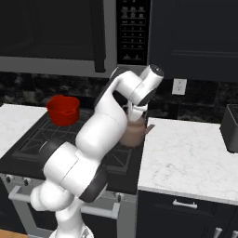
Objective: Pick the kettle from the counter and place it on a stove burner. Then turn the burner on.
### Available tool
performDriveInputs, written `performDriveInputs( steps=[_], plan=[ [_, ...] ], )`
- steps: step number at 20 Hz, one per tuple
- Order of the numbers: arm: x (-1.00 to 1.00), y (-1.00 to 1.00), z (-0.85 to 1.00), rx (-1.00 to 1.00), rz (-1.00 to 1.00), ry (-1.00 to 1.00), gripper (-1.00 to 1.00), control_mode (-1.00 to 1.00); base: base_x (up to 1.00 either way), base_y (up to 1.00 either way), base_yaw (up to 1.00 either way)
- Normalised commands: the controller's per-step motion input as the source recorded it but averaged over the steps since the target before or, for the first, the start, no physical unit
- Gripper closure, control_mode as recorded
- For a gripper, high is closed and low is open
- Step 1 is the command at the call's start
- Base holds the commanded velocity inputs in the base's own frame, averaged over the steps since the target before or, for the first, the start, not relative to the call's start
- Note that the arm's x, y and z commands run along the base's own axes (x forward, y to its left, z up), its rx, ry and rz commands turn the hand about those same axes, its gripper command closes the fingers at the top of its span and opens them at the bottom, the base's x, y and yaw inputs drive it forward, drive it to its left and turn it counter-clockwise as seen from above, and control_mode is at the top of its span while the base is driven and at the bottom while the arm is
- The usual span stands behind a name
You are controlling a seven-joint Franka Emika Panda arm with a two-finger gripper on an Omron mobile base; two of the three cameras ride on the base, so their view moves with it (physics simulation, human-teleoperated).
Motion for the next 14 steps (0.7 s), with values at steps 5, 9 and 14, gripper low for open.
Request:
performDriveInputs(
  steps=[5, 9, 14],
  plan=[
    [-0.03, 0.83, 0.0, 0.06, 0.0, -0.07, 1.0, -1.0, 0.0, 0.0, 0.0],
    [-0.01, 0.64, 0.0, 0.0, 0.0, -0.2, 1.0, -1.0, 0.0, 0.0, 0.0],
    [0.0, 0.35, -0.17, 0.0, 0.0, -0.12, 1.0, -1.0, 0.0, 0.0, 0.0]
  ],
)
